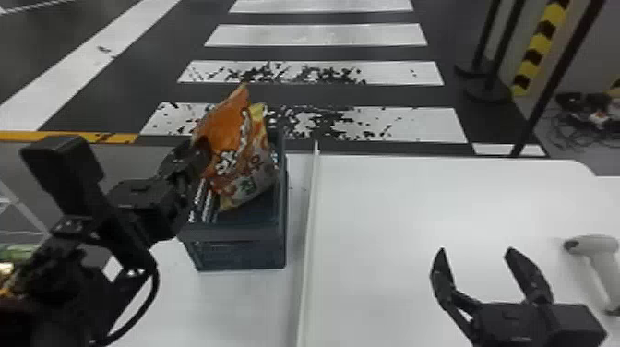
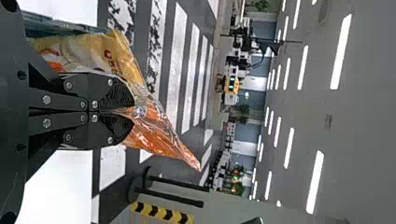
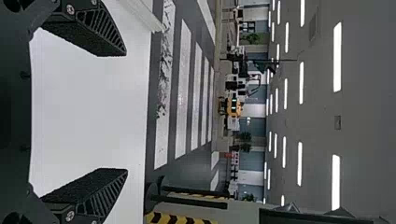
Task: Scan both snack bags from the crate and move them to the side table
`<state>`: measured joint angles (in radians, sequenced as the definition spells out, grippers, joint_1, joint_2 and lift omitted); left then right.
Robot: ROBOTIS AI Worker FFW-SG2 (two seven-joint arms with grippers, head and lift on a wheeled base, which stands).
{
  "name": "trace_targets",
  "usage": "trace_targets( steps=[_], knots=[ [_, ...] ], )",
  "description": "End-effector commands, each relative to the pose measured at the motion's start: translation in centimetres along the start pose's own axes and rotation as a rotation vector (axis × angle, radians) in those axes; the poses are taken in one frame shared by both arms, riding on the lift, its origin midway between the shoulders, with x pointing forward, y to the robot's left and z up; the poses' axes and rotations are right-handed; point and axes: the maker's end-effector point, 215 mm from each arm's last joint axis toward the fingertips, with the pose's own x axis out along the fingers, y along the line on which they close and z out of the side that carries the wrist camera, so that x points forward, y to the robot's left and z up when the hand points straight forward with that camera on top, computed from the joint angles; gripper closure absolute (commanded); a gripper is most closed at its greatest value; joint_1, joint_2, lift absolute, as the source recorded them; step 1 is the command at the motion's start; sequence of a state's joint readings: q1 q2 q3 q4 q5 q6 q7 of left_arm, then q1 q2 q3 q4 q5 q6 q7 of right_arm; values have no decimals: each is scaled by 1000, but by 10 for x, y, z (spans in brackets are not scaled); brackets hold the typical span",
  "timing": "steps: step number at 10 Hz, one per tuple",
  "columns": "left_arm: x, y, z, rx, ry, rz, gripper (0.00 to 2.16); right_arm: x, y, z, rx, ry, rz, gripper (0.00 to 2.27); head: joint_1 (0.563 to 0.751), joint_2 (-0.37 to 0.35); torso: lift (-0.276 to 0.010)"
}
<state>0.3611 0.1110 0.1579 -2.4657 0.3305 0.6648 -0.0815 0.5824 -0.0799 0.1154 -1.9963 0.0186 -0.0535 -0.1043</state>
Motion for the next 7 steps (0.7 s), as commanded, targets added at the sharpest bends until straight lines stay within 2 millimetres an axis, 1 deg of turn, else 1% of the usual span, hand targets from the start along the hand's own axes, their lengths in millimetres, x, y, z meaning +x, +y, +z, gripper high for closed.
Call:
trace_targets(
  steps=[1, 2, 3, 4, 6, 7],
  knots=[
    [-5, -22, 18, -53, -35, -60, 2138, 1, 1, 1, -4, 1, 1, 107, 695, 61, -99],
    [-9, -34, 29, -84, -58, -95, 2138, 1, -1, -2, -8, 12, -2, 107, 695, 46, -99],
    [-11, -50, 37, -143, -75, -148, 2138, 1, -3, -2, -10, 13, -4, 107, 695, 29, -99],
    [-11, -60, 35, -192, -80, -193, 2138, 1, -4, -1, -10, 9, -6, 107, 695, 21, -99],
    [-5, -81, 28, -375, -114, -315, 2138, 2, -6, 0, -11, 7, -11, 107, 695, -21, -99],
    [-2, -88, 21, -430, -125, -349, 2138, 4, -6, 1, -10, 5, -12, 107, 695, -33, -99]
  ],
)
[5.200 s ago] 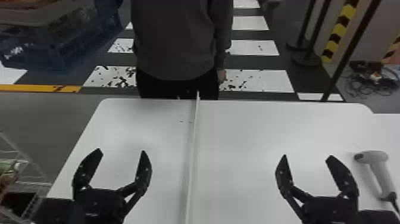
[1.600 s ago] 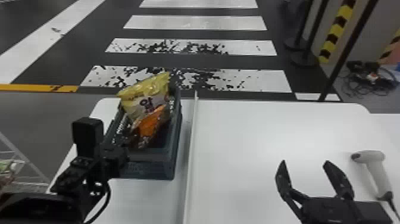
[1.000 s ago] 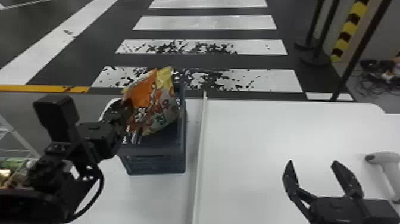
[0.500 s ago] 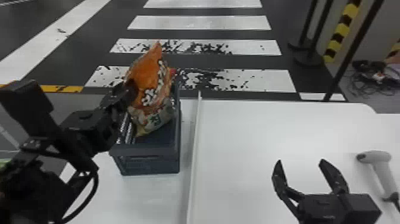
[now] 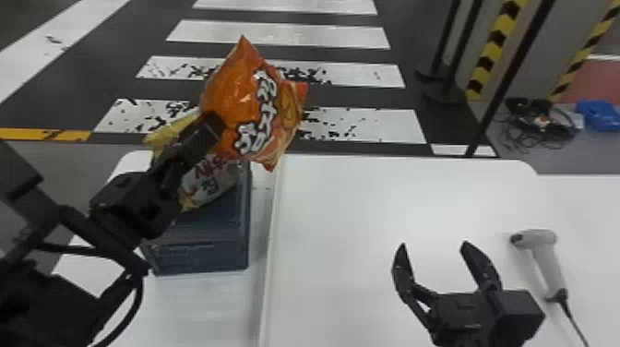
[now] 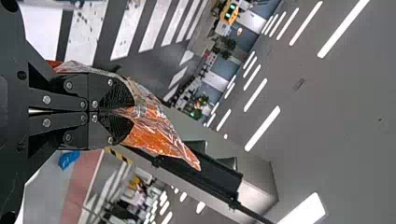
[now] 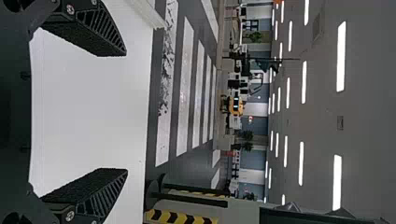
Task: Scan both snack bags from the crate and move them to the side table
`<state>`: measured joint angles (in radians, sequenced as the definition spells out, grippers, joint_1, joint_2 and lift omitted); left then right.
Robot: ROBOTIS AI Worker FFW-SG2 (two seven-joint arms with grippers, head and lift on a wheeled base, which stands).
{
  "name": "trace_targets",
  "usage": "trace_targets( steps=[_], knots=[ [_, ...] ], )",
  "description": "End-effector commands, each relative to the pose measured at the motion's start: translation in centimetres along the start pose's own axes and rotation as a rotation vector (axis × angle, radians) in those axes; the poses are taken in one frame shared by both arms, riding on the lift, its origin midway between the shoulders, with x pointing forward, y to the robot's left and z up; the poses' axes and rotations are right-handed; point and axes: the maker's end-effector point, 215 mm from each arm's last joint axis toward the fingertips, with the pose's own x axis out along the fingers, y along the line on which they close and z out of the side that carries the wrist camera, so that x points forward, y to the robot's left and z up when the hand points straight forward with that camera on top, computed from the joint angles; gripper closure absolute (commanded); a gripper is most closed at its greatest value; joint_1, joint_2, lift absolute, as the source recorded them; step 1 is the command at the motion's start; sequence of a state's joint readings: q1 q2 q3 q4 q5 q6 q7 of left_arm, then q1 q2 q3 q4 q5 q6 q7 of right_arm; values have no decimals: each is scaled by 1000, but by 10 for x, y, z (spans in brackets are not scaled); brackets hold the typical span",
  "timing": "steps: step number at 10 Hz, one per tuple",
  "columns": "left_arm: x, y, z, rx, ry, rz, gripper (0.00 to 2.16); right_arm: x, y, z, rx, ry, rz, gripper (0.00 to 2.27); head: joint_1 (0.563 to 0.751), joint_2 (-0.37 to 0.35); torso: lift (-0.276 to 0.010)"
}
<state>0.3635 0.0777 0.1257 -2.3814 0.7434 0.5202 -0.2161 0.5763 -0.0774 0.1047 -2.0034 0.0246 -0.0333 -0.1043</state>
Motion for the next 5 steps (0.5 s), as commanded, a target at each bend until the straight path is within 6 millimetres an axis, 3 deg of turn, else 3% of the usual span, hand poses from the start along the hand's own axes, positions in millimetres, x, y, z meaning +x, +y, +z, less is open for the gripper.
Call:
trace_targets(
  steps=[1, 2, 5],
  knots=[
    [4, 3, -16, -82, -21, -22, 2138, 2, 0, -2, -2, 5, 0, 107, 695, -51, -99],
    [9, 9, -29, -114, -50, -15, 2138, 2, -2, -3, -4, 8, -3, 107, 695, -61, -99],
    [40, 13, -104, -158, -12, -17, 2138, 2, -9, -3, -8, 10, -16, 107, 695, -93, -99]
  ],
)
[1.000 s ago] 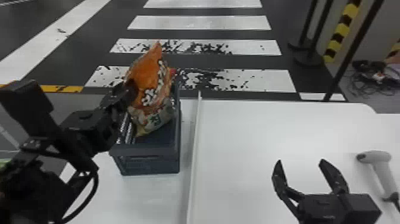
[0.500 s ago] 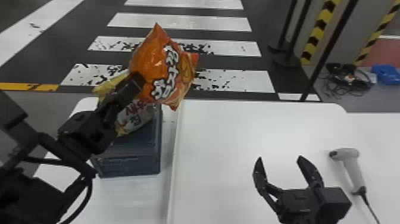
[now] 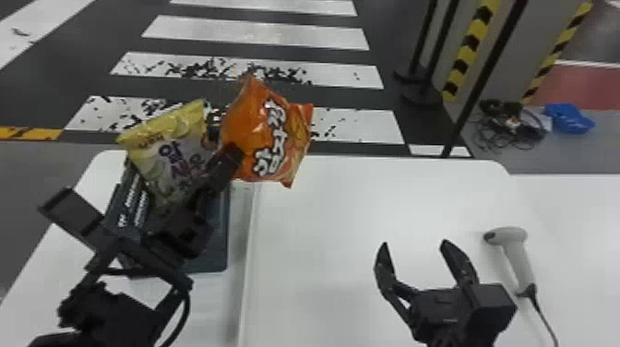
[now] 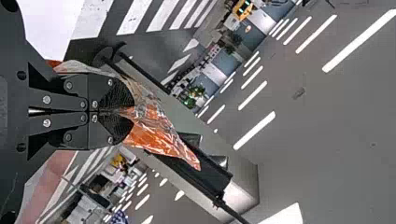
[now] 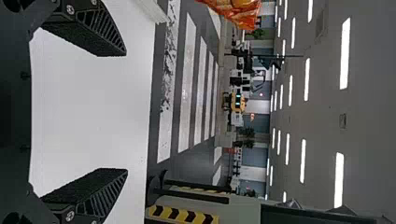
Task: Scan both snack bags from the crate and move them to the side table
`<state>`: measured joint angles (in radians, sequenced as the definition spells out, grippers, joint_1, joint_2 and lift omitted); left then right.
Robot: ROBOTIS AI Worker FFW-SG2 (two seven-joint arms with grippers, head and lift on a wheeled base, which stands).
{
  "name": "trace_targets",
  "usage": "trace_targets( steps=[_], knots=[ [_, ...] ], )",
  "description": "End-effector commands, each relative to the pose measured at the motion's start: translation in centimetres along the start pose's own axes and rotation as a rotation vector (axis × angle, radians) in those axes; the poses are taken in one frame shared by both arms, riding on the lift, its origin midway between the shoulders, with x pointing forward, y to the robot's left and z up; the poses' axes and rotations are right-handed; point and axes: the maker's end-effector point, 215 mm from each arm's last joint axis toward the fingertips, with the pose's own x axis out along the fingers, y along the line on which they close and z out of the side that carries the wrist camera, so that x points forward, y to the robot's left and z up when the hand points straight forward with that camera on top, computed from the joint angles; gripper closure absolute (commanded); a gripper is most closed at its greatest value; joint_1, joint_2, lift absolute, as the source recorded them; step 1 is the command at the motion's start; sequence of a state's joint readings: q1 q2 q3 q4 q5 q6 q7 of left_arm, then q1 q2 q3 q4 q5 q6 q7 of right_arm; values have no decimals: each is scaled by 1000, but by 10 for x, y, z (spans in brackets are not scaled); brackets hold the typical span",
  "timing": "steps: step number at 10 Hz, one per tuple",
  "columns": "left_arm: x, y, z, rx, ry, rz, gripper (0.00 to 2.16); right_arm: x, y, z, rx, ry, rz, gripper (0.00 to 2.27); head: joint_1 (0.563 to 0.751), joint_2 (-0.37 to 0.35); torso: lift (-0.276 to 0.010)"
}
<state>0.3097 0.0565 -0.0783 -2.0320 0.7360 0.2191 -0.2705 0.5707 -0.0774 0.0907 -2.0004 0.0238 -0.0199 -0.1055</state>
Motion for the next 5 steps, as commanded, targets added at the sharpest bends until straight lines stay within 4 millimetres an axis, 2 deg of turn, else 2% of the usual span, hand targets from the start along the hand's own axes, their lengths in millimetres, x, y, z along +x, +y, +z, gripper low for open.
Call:
trace_targets(
  steps=[1, 2, 3, 5],
  knots=[
    [16, 6, -38, -28, 30, -6, 2138, 0, -2, 0, 0, 1, -4, 107, 695, -116, -99],
    [25, 3, -65, -56, 61, -28, 2138, -1, -3, -1, -1, 2, -6, 107, 695, -140, -99],
    [35, -5, -76, -68, 52, -56, 2138, -1, -4, -1, -3, 2, -7, 107, 695, -166, -99],
    [47, -19, -118, -119, 107, -91, 2138, -1, -6, -1, -3, 4, -10, 107, 695, -208, -99]
  ],
)
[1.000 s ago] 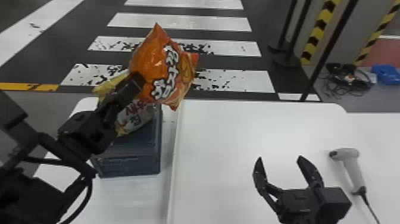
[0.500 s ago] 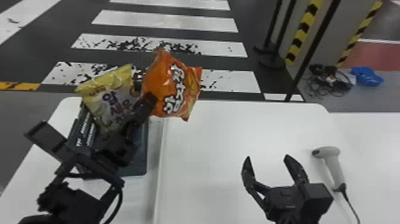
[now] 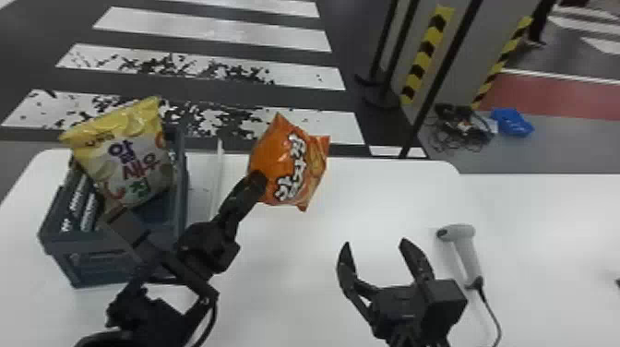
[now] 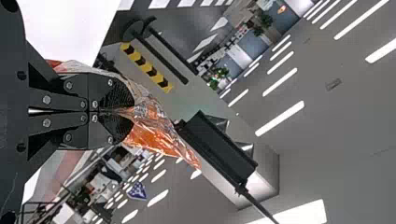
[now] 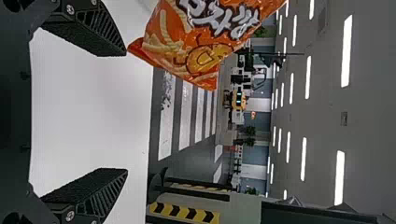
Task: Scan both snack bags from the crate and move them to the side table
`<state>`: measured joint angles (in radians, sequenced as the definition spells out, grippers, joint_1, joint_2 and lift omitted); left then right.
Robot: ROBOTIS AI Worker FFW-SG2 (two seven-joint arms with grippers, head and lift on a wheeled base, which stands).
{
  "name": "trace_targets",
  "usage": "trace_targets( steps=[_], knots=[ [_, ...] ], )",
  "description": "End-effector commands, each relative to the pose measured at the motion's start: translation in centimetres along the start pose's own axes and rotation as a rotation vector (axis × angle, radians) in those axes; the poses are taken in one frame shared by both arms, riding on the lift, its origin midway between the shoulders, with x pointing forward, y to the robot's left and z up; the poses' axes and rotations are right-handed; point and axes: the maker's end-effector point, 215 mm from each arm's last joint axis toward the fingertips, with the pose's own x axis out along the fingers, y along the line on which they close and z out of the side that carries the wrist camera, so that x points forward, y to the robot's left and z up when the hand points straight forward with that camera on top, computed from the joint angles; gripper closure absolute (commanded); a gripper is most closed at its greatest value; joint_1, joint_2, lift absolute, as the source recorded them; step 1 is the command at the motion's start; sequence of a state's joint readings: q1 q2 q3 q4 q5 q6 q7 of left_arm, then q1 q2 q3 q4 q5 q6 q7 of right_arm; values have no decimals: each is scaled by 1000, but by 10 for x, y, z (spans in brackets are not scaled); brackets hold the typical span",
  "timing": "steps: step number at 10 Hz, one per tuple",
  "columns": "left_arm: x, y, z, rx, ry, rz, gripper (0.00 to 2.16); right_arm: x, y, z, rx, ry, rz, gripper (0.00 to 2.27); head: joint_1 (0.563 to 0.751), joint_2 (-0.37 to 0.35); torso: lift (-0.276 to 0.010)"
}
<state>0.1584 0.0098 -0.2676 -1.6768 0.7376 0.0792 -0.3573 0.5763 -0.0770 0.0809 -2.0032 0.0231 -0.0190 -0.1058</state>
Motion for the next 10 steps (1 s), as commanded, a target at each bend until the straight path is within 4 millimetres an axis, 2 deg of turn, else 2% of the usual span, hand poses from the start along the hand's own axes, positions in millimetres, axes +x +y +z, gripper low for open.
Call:
trace_targets(
  steps=[1, 5, 6, 7, 8, 9, 10],
  knots=[
    [7, 0, -23, -28, 25, -4, 2138, 0, -3, 0, -1, 0, -5, 110, 695, -236, -99],
    [6, 18, -89, -156, 132, -11, 2135, 0, -5, -3, 0, 8, -14, 110, 695, -293, -99],
    [7, 12, -103, -185, 156, -34, 2088, 0, -5, -4, 0, 9, -17, 110, 695, -305, -99],
    [10, 3, -113, -195, 181, -54, 1892, 0, -6, -4, 0, 9, -18, 110, 695, -322, -99],
    [9, 2, -124, -227, 210, -36, 1146, 0, -5, -4, 1, 10, -19, 110, 695, -331, -99],
    [11, -4, -126, -218, 217, -42, 235, 0, -7, -4, 1, 10, -21, 110, 695, -346, -99],
    [9, -6, -132, -231, 235, -44, -2, 0, -8, -4, 3, 10, -23, 110, 695, -350, -99]
  ],
)
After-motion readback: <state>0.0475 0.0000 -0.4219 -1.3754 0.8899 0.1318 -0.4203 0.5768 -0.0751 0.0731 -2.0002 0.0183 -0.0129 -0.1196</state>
